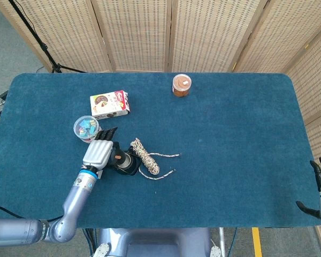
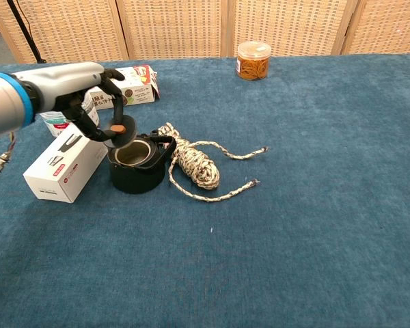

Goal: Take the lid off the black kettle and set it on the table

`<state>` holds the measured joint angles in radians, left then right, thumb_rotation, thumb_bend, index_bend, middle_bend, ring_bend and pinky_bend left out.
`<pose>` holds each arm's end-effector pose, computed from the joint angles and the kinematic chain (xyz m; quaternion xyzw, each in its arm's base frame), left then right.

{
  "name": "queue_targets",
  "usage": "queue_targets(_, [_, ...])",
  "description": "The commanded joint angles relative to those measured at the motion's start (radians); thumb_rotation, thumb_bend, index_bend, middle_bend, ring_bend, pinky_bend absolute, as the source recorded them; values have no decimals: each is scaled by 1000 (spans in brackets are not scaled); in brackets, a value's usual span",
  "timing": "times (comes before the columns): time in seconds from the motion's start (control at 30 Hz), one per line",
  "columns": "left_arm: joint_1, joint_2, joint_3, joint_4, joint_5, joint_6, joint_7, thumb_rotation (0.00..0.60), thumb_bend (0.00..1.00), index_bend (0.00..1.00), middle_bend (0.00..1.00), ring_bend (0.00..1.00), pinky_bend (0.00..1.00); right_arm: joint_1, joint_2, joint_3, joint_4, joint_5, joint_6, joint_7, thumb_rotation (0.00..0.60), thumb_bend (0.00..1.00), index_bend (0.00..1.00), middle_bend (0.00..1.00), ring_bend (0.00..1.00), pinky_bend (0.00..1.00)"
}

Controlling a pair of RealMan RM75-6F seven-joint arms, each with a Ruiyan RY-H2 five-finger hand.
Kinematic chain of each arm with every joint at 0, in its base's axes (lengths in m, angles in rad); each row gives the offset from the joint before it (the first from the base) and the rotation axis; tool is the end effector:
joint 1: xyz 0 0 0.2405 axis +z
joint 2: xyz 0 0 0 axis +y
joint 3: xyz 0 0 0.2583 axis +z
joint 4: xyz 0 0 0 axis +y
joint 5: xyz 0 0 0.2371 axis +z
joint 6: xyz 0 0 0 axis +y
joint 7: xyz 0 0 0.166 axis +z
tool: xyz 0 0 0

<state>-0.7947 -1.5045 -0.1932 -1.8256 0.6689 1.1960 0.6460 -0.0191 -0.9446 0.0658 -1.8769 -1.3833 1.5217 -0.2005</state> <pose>-0.1129 0.3366 -0.0334 -0.6888 -0.4620 -0.3257 0.4539 -0.3126 -0.1726 0.1779 0.5567 -0.3973 0.3144 0.6583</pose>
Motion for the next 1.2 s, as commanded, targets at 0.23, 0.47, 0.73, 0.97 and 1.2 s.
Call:
queue_targets(0.23, [98,126,95,-36,194,-63,-177,600,350,616,0,0,0,4,-11,-4,-1,-2,-5,-24,600,0,0,0,0,0])
queue_targets(0.47, [178,179,173,-2,385,-87,-338,600,351,616,0,0,0,6,-18,-5,-2,-3,-5,-38,600,0,0,0,0,0])
queue_targets(0.73, [256,180,260,10,520,-58,-365,600,351,616,0,0,0,7,-23,-8,-4,-5,-6,-51,600,0,0,0,0,0])
queue_targets(0.97, [290,102,266,60,556,-48,-368,600,351,616,0,0,0,6,-21,-9,-4,-6,-5,-48,600,0,0,0,0,0])
queue_targets(1.2, [302,50,247,99,580,-42,-351,600,350,616,0,0,0,7,-18,-7,-3,-1,-8,-42,600,0,0,0,0,0])
